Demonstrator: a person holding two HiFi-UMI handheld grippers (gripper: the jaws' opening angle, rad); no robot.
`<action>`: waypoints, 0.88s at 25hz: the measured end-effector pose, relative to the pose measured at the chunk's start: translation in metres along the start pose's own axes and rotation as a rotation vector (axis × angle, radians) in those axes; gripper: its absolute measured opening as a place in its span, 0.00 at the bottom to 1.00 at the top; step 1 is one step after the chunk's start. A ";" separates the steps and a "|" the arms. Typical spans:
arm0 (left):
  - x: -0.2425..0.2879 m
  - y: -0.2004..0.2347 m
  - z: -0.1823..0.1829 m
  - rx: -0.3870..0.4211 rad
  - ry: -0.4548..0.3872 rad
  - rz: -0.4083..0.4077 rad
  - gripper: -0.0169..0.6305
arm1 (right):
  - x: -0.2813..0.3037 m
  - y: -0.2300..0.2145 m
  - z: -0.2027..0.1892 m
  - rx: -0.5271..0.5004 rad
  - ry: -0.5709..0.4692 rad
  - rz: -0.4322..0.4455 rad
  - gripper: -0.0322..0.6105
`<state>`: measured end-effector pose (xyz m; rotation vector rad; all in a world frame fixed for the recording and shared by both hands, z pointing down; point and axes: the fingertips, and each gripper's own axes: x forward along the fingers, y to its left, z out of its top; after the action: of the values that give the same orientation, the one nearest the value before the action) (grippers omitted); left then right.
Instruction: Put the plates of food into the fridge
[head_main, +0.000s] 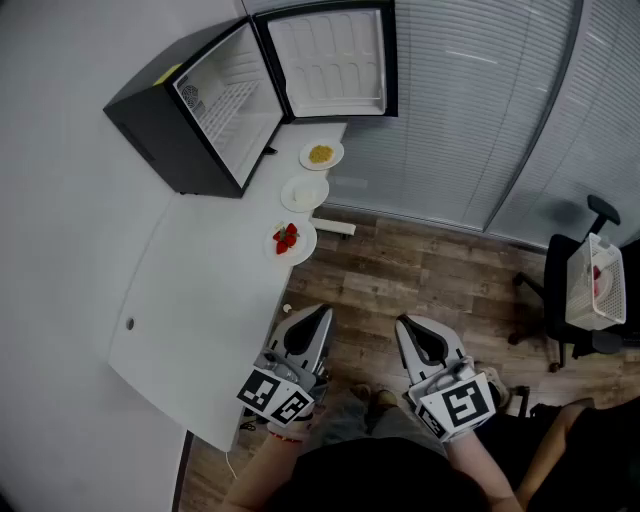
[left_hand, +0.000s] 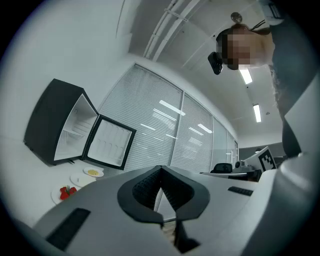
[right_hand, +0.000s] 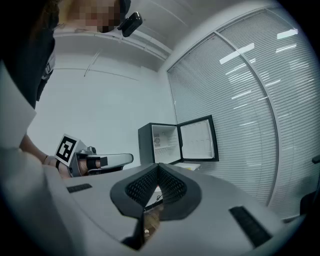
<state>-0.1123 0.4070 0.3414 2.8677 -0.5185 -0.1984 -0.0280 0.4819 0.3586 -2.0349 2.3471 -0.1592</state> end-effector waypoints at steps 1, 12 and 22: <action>0.000 -0.002 -0.001 -0.001 0.001 -0.001 0.04 | -0.001 0.000 0.001 -0.002 -0.002 0.000 0.06; -0.004 0.003 -0.003 -0.011 -0.009 0.035 0.04 | -0.008 0.000 0.002 -0.032 0.001 0.011 0.06; -0.009 0.006 -0.020 -0.040 -0.019 0.074 0.04 | -0.019 -0.010 -0.014 0.034 0.006 0.020 0.06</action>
<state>-0.1191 0.4088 0.3633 2.8050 -0.6166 -0.2205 -0.0164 0.5003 0.3724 -1.9982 2.3498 -0.2035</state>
